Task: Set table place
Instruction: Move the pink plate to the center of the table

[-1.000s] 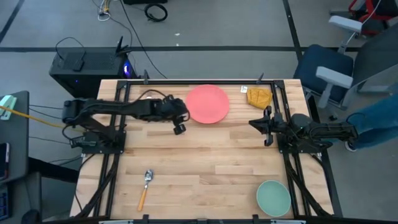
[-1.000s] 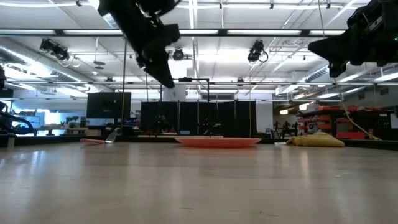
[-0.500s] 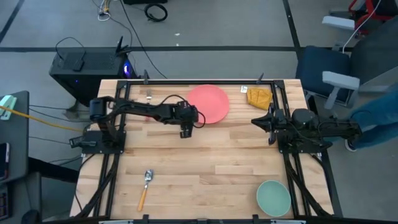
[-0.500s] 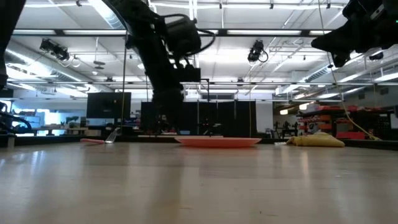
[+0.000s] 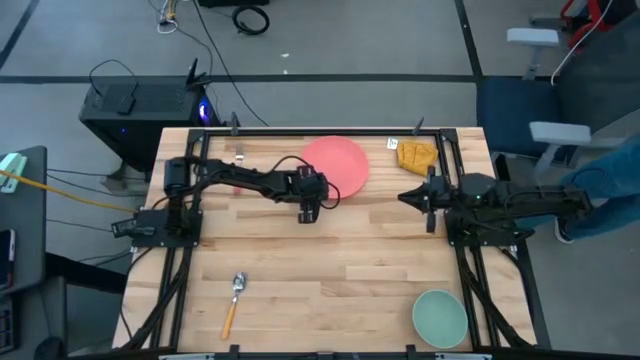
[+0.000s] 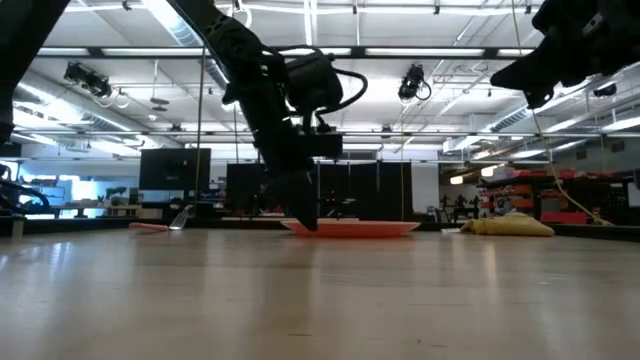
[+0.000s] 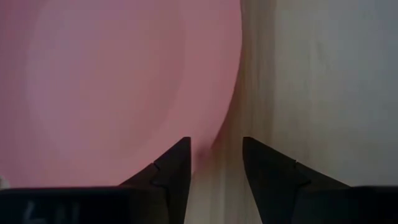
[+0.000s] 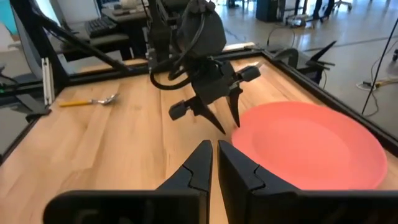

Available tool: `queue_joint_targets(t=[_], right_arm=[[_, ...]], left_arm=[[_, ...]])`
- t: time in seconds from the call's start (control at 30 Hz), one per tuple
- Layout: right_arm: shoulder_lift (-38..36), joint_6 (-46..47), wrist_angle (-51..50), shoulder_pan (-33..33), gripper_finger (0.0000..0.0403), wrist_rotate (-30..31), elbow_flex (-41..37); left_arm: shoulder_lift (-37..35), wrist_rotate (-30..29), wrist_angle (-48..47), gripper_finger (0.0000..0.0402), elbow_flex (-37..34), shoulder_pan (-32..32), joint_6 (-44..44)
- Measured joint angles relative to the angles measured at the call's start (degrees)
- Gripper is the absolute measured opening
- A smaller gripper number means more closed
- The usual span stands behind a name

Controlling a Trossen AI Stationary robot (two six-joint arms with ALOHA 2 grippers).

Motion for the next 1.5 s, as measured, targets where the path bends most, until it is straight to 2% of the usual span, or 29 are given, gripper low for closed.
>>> queue_joint_targets(t=[0.37, 0.5, 0.67, 0.87, 1.17, 1.37, 1.5], right_arm=[[1.1, 0.3, 0.0, 0.0, 0.0030, 0.0, 0.0], [1.1, 0.3, 0.0, 0.0, 0.0030, 0.0, 0.0], [1.1, 0.3, 0.0, 0.0, 0.0030, 0.0, 0.0], [1.1, 0.3, 0.0, 0.0, 0.0030, 0.0, 0.0], [1.1, 0.3, 0.0, 0.0, 0.0030, 0.0, 0.0], [1.1, 0.3, 0.0, 0.0, 0.0030, 0.0, 0.0], [1.1, 0.2, 0.0, 0.0, 0.0030, 0.0, 0.0]], left_arm=[[2.1, -1.5, 2.6, 0.0155, 0.1, 0.0, 0.1], [2.2, -2.4, 2.8, 0.0143, 0.1, 0.2, 0.3], [2.2, -2.6, 3.1, 0.0102, 0.0, 1.1, 2.8], [2.1, -3.8, 3.7, 0.0016, 0.1, 3.0, 3.5], [1.8, -4.0, 2.9, 0.0013, 0.1, 1.8, 2.6], [0.7, -3.2, -6.5, 0.0012, 3.8, -2.5, 1.7], [0.1, -1.9, -12.4, 0.0012, 6.5, -5.8, -3.4]])
